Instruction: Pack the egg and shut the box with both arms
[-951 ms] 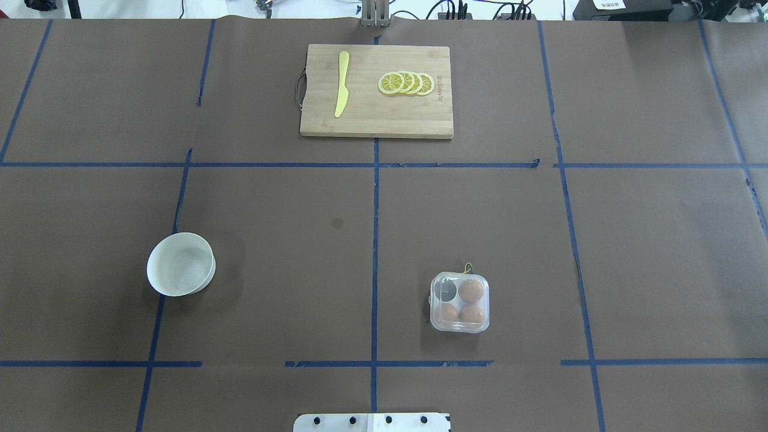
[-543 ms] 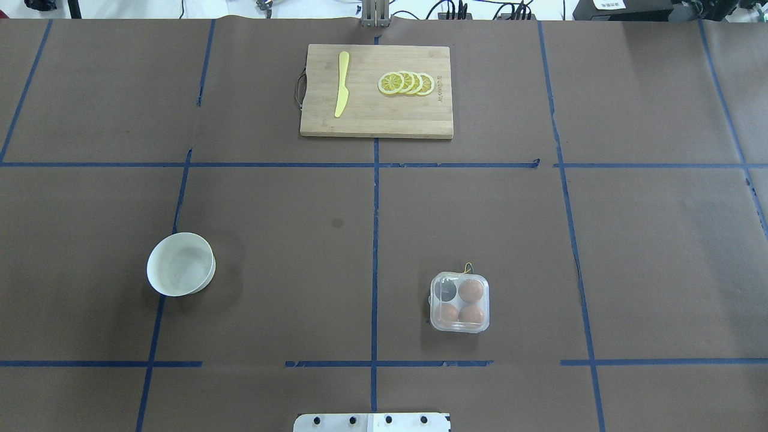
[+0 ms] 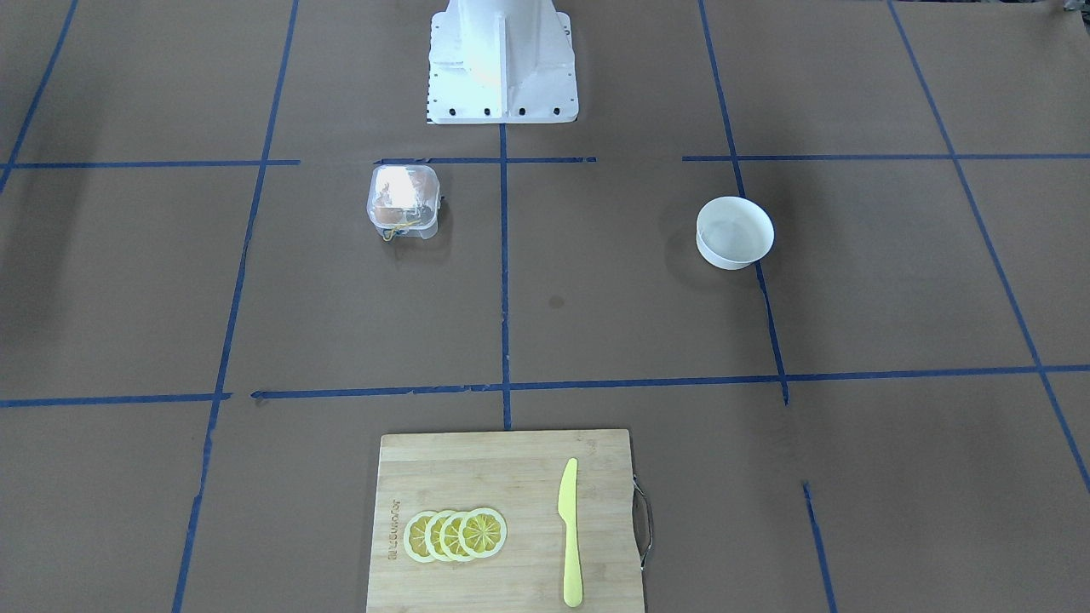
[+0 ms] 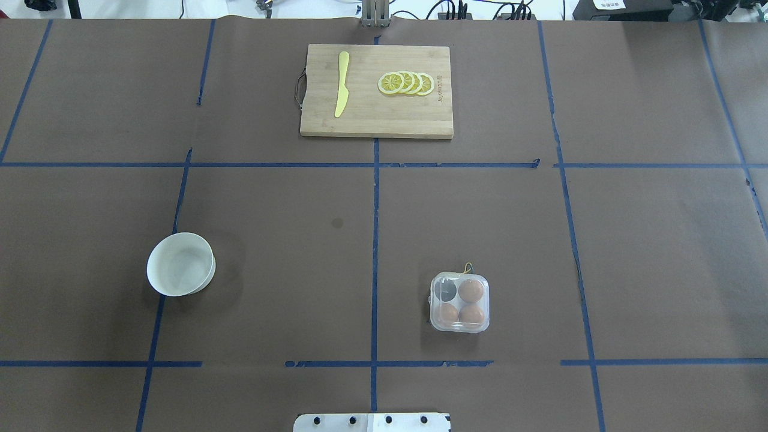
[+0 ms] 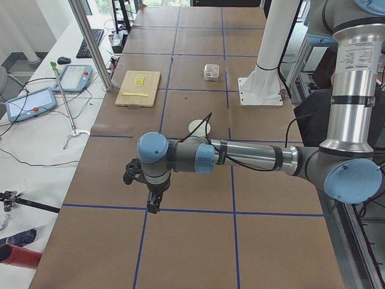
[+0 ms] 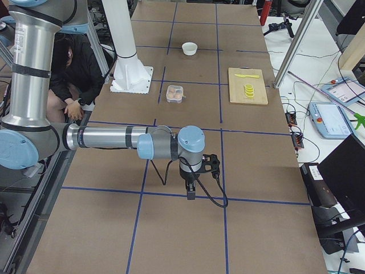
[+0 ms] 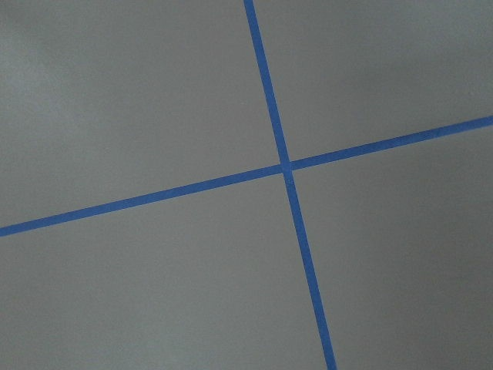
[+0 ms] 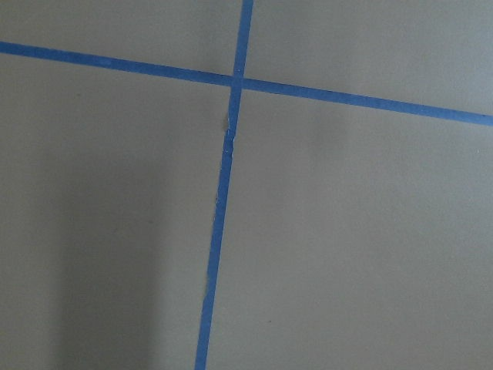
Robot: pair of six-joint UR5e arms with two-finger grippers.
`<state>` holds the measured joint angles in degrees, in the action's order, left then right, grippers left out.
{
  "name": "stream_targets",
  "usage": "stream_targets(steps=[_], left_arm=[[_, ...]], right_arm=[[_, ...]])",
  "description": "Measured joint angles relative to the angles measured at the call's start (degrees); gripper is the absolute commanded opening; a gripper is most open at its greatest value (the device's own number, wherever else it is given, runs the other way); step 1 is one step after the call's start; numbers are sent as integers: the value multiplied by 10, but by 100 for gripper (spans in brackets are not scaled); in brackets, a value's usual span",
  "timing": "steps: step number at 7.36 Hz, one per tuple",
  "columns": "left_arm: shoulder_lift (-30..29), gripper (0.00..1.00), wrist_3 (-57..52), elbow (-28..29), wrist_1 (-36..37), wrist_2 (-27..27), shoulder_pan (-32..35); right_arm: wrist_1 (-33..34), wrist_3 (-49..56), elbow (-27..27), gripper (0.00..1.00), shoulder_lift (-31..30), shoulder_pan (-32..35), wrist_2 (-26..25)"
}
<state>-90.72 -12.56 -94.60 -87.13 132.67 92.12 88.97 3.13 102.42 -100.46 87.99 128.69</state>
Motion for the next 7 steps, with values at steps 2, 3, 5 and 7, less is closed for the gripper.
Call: stream_targets(steps=[2,3,5,7], left_arm=[[1,100,0,1,0,0,0],[1,100,0,0,0,0,0],[1,100,0,-1,0,0,0],[1,100,0,-2,0,0,0]], right_arm=[[-1,3,0,100,0,0,2],[-1,6,-2,100,-1,0,2],[0,8,-5,100,-4,-1,3],[0,8,-6,100,-6,-1,4]])
